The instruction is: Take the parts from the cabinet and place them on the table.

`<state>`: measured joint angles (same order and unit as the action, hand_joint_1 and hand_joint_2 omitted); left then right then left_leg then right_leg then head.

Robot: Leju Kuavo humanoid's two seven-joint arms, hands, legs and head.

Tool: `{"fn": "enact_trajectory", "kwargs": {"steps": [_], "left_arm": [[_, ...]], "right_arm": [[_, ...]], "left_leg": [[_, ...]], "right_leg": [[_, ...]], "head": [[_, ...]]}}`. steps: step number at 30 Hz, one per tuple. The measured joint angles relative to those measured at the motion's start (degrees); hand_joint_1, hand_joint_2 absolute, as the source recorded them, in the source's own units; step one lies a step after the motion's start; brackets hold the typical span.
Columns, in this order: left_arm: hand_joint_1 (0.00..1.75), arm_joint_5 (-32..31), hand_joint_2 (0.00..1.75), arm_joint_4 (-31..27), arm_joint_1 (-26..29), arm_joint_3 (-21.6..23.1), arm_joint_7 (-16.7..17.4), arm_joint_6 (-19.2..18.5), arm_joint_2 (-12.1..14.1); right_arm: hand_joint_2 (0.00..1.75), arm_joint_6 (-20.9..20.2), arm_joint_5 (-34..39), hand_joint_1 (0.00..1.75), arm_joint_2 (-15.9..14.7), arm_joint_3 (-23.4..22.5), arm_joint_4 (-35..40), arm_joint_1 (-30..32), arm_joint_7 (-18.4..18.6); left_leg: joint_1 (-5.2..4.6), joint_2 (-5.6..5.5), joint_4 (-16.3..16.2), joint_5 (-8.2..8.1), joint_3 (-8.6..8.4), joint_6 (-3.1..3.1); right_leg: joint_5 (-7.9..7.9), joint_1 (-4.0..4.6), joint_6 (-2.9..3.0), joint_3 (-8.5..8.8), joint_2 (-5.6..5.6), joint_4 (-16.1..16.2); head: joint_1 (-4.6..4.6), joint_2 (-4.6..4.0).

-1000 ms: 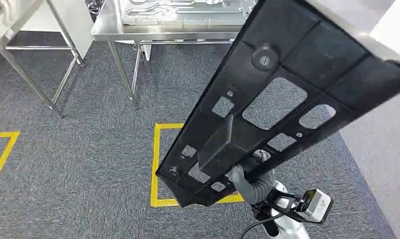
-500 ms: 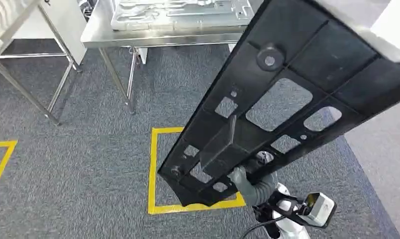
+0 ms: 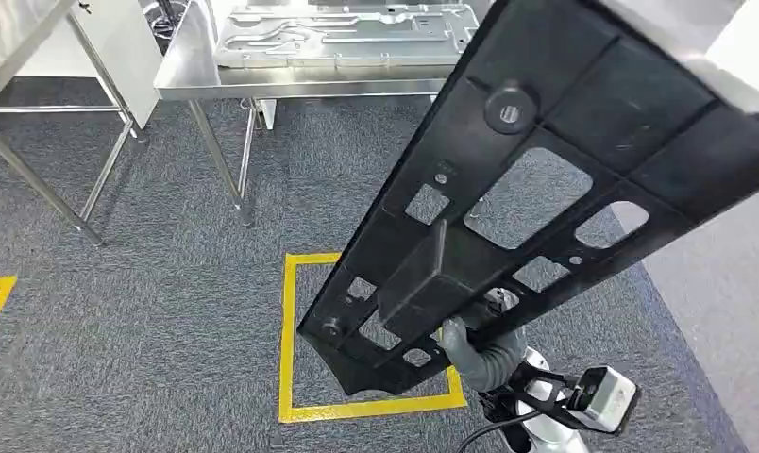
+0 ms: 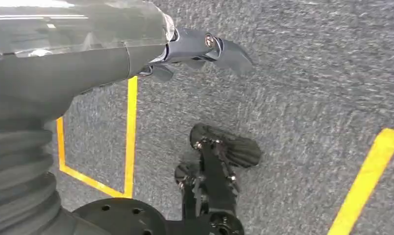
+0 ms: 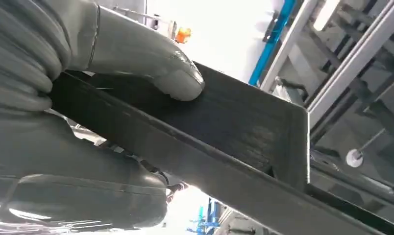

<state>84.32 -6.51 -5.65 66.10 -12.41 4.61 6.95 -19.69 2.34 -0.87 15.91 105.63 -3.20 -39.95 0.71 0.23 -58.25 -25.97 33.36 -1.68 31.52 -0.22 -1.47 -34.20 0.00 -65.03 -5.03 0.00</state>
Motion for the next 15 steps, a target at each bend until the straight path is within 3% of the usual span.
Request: {"fn": "enact_trajectory", "kwargs": {"steps": [2,3,4,5,7,8,9,12,14,15], "left_arm": [[0.0,0.0,1.75,0.0,-0.1,0.0,0.0,-0.1,0.0],[0.0,0.0,1.75,0.0,0.0,0.0,0.0,-0.1,0.0],[0.0,0.0,1.75,0.0,0.1,0.0,0.0,-0.2,0.0],[0.0,0.0,1.75,0.0,0.1,0.0,0.0,-0.2,0.0],[0.0,0.0,1.75,0.0,0.0,0.0,0.0,-0.3,0.0],[0.0,0.0,1.75,0.0,0.1,0.0,0.0,-0.3,0.0],[0.0,0.0,1.75,0.0,0.0,0.0,0.0,-0.3,0.0],[0.0,0.0,1.75,0.0,0.0,0.0,0.0,-0.4,0.0],[0.0,0.0,1.75,0.0,-0.2,0.0,0.0,-0.4,0.1],[0.0,0.0,1.75,0.0,-0.3,0.0,0.0,-0.5,0.1]], "right_arm": [[1.75,0.0,0.0,1.75,0.0,0.0,0.0,0.2,0.0],[1.75,0.0,0.0,1.75,0.0,0.0,0.0,0.2,0.0],[1.75,0.0,0.0,1.75,0.0,0.0,0.0,0.2,0.0],[1.75,0.0,0.0,1.75,0.0,0.0,0.0,0.2,0.0],[1.75,-0.1,0.2,1.75,0.0,0.0,0.0,0.2,0.0],[1.75,-0.3,0.5,1.75,0.0,0.0,0.0,0.0,0.0],[1.75,-0.6,1.0,1.75,0.0,0.0,-0.2,-0.1,0.0],[1.75,-1.1,2.3,1.75,0.0,0.0,-0.3,-0.1,0.2],[1.75,-1.3,2.7,1.75,0.0,0.0,-0.4,-0.4,0.2],[1.75,-1.4,2.8,1.75,0.1,0.0,-0.4,-0.6,0.2]], "left_leg": [[-0.09,-0.01,0.0,-0.32,-0.08,-0.13],[-0.09,-0.02,0.0,-0.56,-0.23,-0.14],[-0.09,-0.05,0.0,-0.85,-0.53,-0.07],[-0.09,-0.1,0.0,-1.11,-0.9,-0.02],[-0.1,-0.19,0.0,-1.73,-1.91,0.32],[-0.09,-0.19,0.1,-2.01,-2.04,0.53],[-0.25,-0.24,0.0,-2.22,-2.25,0.89],[-0.34,-0.17,-0.4,-1.9,-3.05,2.25],[-0.07,-0.21,-2.8,-3.39,-2.6,2.74],[-0.05,-0.21,-6.0,-4.91,-0.88,2.78]], "right_leg": [[3.21,-0.2,-0.27,-5.1,-0.01,-7.6],[3.87,-0.21,-0.37,-7.27,-0.01,-10.2],[2.66,-0.21,-0.44,-7.78,-0.01,-9.7],[0.3,-0.2,-0.27,-6.97,-0.01,-7.0],[-6.1,-0.07,0.65,-2.76,-0.03,2.9],[-7.23,0.13,1.1,-1.64,-0.12,6.2],[-4.35,0.57,1.17,-1.7,-0.19,6.0],[-5.85,0.48,2.61,-0.8,0.04,6.8],[-5.87,0.14,3.05,0.78,-0.11,7.2],[-5.68,0.12,3.3,0.95,-0.12,7.2]], "head": [[0.0,0.0],[0.0,0.0],[0.0,0.0],[0.0,0.0],[0.0,0.0],[0.0,0.0],[0.0,0.0],[0.0,0.0],[0.0,0.0],[-0.02,0.0]]}}
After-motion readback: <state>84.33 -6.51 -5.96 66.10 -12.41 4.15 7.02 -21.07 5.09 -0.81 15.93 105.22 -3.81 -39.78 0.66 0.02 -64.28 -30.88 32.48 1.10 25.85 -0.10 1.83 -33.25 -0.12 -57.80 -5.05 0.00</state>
